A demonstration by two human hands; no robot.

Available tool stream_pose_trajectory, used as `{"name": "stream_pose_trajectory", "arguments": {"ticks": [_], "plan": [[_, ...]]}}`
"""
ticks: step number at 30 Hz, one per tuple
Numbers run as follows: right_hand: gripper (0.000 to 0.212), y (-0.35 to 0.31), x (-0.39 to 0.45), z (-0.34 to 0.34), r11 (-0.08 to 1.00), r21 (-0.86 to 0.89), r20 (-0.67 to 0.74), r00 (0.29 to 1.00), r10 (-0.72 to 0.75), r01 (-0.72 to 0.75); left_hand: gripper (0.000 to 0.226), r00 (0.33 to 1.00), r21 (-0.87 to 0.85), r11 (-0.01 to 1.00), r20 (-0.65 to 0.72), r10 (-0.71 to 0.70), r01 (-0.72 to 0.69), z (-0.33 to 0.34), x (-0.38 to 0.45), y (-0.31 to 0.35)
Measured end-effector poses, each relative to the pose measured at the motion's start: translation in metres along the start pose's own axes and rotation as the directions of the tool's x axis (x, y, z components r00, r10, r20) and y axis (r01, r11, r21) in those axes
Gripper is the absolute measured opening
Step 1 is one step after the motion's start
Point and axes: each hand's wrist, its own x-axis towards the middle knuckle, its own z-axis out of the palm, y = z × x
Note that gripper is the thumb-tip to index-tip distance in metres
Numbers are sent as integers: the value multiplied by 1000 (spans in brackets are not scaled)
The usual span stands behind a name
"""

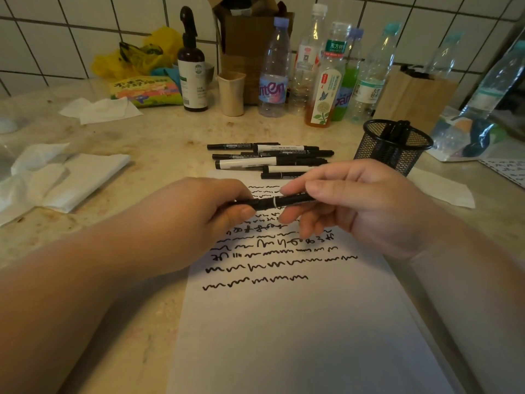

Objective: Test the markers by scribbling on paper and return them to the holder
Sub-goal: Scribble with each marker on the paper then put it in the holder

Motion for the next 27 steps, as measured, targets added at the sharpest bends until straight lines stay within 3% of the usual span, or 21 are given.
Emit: {"name": "stream_pose_trajectory", "arguments": {"ticks": [5, 8, 12, 16, 20, 24, 27], "plan": [[27, 1, 1, 1, 997, -81, -27, 1000, 11, -13, 24, 999, 7, 1000, 22, -27, 27, 1, 2, -3], [28, 2, 0, 2, 1000, 2, -4, 1000, 13, -12, 35, 998, -21, 1000, 67, 0, 1, -1, 0, -2], [28, 3, -2, 0, 996, 84, 73, 997, 4, -10, 23, 999, -115, 993, 45, 12, -7, -3, -3, 0], [29, 4, -2, -2, 993, 115, 95, 995, 5, -16, 42, 998, -212, 977, 50, 35, -24, -2, -4, 1], [28, 4, -2, -5, 997, 70, 61, 997, -44, 40, 45, 997, -293, 956, 62, 38, -18, 0, -2, 4], [21, 2, 1, -7, 970, 62, -118, 966, -228, 237, 44, 996, -302, 952, -68, -64, 40, -1, 5, 4], [19, 3, 0, -13, 912, -134, -413, 815, -406, 387, 47, 991, -290, 955, -93, -99, 68, -1, 4, -2]]}}
